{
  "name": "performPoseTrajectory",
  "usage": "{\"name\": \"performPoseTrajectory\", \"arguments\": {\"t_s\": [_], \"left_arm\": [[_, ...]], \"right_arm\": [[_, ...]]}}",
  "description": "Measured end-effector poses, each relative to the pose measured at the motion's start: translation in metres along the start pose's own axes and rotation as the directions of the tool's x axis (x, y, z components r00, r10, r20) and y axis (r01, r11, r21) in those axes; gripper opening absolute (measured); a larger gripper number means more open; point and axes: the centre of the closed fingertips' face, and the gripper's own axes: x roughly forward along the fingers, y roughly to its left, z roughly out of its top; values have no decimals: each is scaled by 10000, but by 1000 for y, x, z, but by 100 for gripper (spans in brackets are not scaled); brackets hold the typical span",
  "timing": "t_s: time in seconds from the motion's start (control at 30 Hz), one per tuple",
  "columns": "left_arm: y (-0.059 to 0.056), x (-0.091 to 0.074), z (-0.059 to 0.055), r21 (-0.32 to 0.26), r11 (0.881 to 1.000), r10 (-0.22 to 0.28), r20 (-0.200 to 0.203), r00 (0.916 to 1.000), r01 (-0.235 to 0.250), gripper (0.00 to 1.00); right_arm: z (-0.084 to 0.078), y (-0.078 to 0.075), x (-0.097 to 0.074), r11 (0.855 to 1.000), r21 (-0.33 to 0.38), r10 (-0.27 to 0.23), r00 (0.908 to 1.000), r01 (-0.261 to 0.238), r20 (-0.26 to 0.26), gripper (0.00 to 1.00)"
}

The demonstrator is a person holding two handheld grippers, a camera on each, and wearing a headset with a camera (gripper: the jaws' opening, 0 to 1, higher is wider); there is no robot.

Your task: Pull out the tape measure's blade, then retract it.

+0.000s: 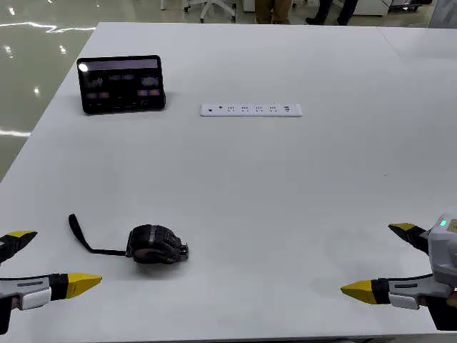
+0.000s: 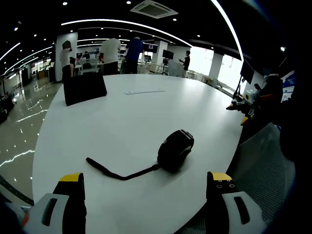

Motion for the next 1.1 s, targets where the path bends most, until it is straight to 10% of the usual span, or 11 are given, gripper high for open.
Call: {"name": "performPoseTrajectory", "arguments": {"t_s": [0.6,0.7,1.1], "left_arm": [[0,1,2,55,10000,-57,50,10000,57,100],[3,3,8,1022,9947,55,288,9996,-85,100],[-29,31,29,1936,9690,-1476,-446,9880,1535,100]], "right_arm": [[0,-2,0,9999,-45,-150,9999,150,81,100],[3,-3,0,9997,-171,-189,9996,192,191,100],[26,10,26,9948,-944,411,9990,-393,166,100]]}}
